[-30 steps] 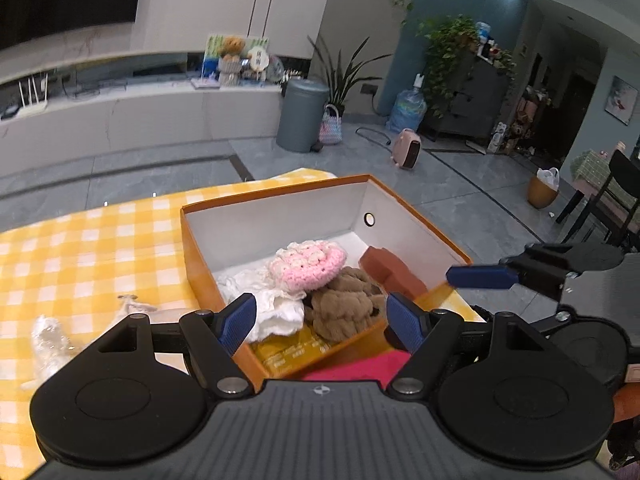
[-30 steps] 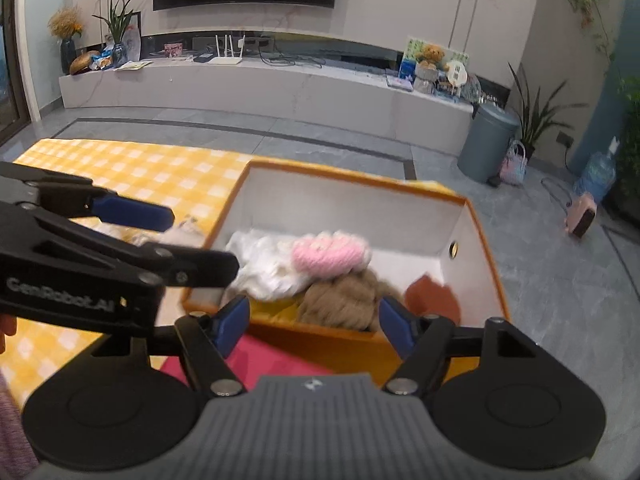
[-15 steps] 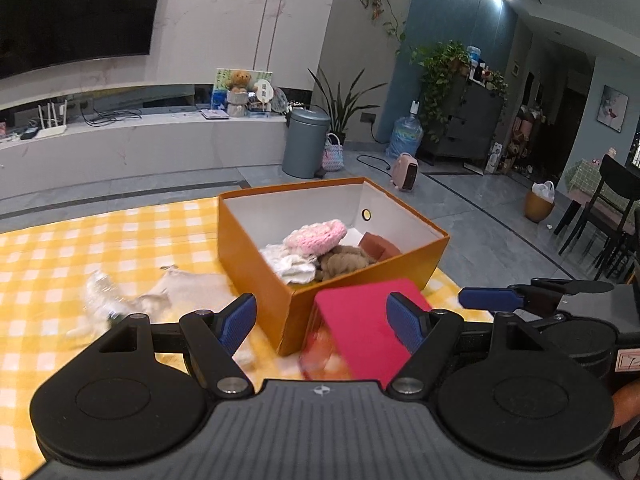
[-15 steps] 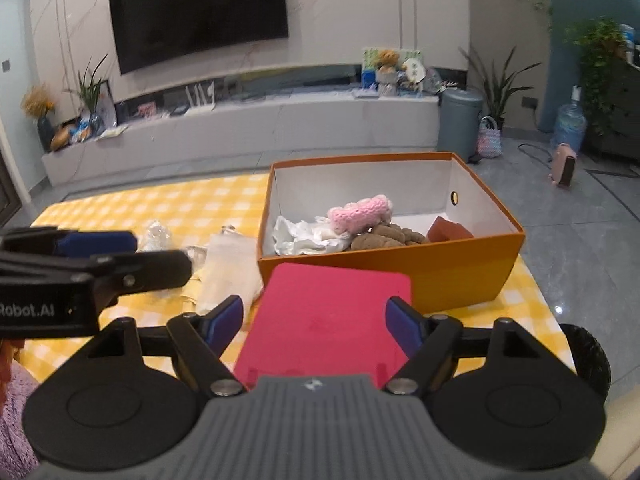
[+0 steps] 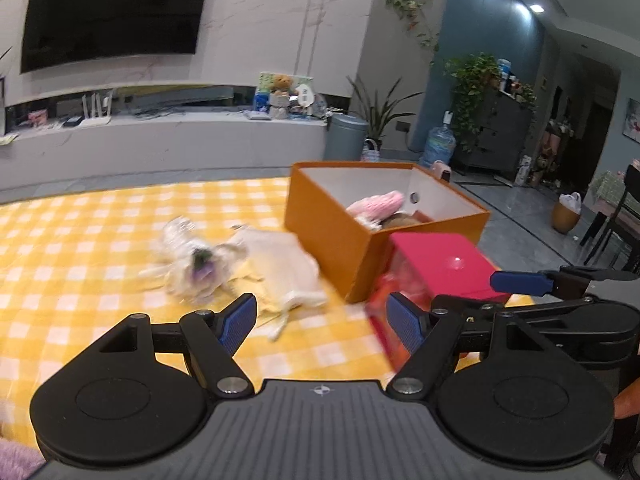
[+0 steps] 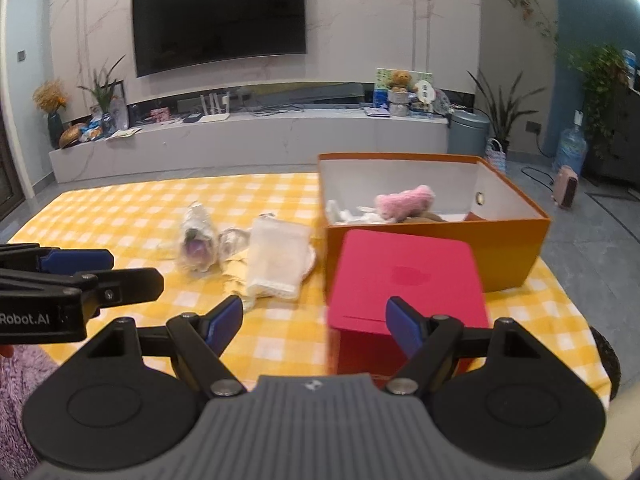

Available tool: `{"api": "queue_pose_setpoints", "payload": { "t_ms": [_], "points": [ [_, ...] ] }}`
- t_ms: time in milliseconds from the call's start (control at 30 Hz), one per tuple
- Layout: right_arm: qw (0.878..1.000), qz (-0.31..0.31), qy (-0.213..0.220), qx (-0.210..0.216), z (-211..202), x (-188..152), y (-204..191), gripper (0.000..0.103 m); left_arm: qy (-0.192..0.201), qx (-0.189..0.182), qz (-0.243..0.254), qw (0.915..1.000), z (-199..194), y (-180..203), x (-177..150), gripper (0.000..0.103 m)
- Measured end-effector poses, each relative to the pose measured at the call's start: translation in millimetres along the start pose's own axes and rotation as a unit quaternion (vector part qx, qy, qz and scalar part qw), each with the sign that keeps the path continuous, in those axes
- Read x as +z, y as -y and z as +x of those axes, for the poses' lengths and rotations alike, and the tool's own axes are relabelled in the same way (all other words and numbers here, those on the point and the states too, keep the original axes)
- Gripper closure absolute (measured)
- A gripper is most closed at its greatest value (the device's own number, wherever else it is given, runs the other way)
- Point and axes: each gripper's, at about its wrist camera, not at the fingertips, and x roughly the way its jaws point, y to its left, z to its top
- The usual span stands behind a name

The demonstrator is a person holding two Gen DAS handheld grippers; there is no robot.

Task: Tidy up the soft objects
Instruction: 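Move both tools back toward the wrapped flower and mesh bag on the table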

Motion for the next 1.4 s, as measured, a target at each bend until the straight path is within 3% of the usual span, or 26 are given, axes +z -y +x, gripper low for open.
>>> {"api": "queue_pose_setpoints", "payload": {
  "t_ms": [367, 767, 1000, 1167, 1300, 1400],
  "points": [
    [0.998, -0.056, 0.020, 0.011, 29.6, 7.2, -43.9, 0.026, -0.010, 0.035, -0.074, 0.9966, 6.2, -55.5, -10.2, 0.016],
    [0.994, -0.105, -0.025, 0.027, 92.1, 15.2, -67.6, 0.026, -0.045, 0.042, -0.105, 0.9926, 38.7, -86.2, -2.1, 0.019],
    [0.992, -0.117, -0.041, 0.027, 138.6, 29.3, -73.0, 0.034, -0.053, 0.060, -0.105, 0.9913, 79.5, -101.0, 30.1, 0.016],
    [0.993, -0.111, -0.043, 0.010, 171.1, 38.5, -71.5, 0.038, -0.043, 0.063, -0.135, 0.9879, 108.2, -106.6, 31.8, 0.015],
    [0.991, -0.119, -0.056, 0.000, 194.8, 34.8, -72.7, 0.047, -0.032, 0.065, -0.134, 0.9884, 124.0, -106.2, 27.6, 0.015],
    [0.992, -0.109, -0.062, -0.005, 206.5, 30.9, -71.5, 0.048, -0.034, 0.066, -0.131, 0.9886, 133.0, -106.6, 24.7, 0.015]
  ]
}}
